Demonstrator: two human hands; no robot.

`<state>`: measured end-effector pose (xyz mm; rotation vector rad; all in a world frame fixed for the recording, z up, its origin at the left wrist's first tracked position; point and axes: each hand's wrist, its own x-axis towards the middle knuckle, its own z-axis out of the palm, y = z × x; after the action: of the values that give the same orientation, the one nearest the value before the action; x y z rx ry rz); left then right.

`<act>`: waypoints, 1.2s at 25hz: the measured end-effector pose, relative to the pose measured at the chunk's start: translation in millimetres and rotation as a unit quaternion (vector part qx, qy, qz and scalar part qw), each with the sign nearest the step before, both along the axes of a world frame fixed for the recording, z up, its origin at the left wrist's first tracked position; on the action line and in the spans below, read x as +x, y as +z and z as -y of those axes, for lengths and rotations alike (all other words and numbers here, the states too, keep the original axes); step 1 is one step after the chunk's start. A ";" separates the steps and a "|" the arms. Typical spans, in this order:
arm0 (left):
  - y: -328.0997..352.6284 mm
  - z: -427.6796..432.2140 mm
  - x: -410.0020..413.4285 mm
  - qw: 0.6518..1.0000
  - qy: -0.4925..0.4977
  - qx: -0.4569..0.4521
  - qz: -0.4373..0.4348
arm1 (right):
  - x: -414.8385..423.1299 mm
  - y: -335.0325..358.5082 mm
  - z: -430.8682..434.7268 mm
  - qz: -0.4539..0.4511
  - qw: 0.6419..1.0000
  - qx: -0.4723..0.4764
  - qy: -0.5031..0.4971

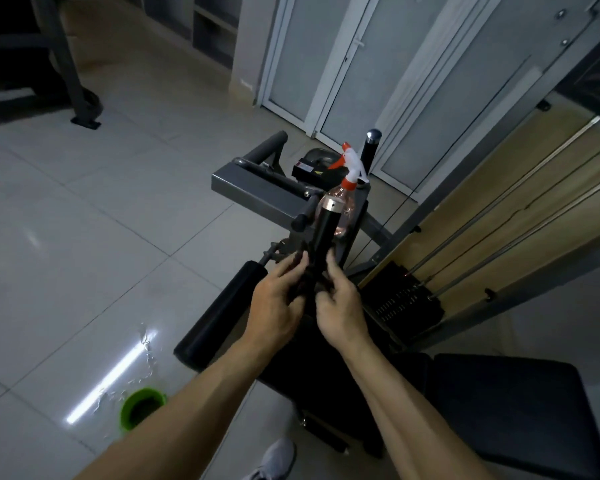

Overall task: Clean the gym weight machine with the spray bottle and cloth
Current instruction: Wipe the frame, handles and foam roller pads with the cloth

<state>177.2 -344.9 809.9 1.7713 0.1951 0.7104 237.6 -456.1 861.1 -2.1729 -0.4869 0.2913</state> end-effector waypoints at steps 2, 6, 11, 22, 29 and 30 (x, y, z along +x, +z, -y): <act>-12.9 2.5 -18.0 0.998 0.000 0.063 -0.029 | 0.4 -0.5 1.0 -0.028 1.000 0.008 -0.007; -11.1 -12.0 -31.9 0.985 0.003 0.123 -0.117 | 6.7 5.2 4.1 -0.044 0.999 0.009 -0.003; 95.7 -53.3 49.6 0.962 -0.046 -0.269 -0.004 | 4.7 8.0 5.9 -0.047 0.998 0.040 -0.016; 22.8 -44.3 28.2 0.969 -0.088 -0.045 -0.228 | 9.6 4.1 23.5 -0.016 0.988 0.106 -0.109; 32.8 -65.5 2.8 0.926 -0.098 0.229 -0.284 | 6.3 39.4 1.3 0.136 0.964 0.200 -0.113; 42.6 -66.3 1.0 0.950 -0.061 0.179 -0.248 | 5.7 47.6 -1.0 0.159 0.959 0.214 -0.096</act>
<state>178.2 -278.6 852.5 2.2716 0.3052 0.2034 243.3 -455.2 908.8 -1.8230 -0.4618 -0.2562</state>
